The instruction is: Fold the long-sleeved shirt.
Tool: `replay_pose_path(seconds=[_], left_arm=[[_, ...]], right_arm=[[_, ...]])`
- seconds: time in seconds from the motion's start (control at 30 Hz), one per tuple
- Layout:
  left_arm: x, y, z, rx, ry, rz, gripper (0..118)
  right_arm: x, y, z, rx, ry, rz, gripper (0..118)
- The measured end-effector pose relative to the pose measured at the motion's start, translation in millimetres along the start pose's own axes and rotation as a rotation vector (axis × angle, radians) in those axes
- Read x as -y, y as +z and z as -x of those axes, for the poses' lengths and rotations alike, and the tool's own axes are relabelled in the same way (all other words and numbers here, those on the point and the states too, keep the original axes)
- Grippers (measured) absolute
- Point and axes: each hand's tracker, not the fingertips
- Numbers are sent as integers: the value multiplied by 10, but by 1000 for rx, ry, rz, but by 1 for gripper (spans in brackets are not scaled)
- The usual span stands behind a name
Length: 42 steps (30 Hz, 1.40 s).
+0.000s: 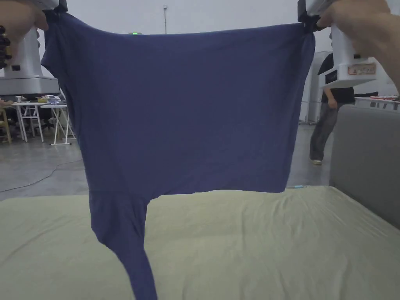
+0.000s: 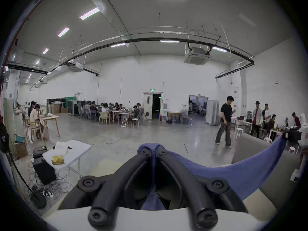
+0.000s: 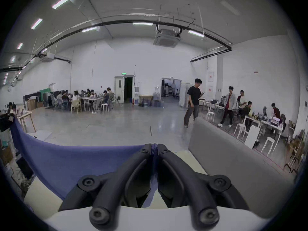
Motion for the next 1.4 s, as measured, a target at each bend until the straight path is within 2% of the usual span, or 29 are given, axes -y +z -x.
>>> replay_pose_path(seconds=[0.17,0.43,0.6,0.77,0.93,1.23,1.4], left_arm=[[188,-46,-81,13,-13,13,1],[1275,-273,-275,44,-66,152,1],[1622,-193,-197,75,-48,198,1],[1752,212,-95,99,-29,218,1],[2024,1000,9,127,0,257,1],[3323,2253,188,161,33,431,1],[4013,2987,257,186,95,457,1]], right_arm=[[179,-190,-20,-10,-25,39,6],[1299,-796,-23,-42,-32,211,6],[1611,-727,-81,-51,-17,239,6],[1674,-344,-189,-70,-33,251,6],[1988,274,-376,-86,-45,290,6],[3456,1205,-742,-130,-79,438,6],[4264,2054,-817,-142,-34,476,6]])
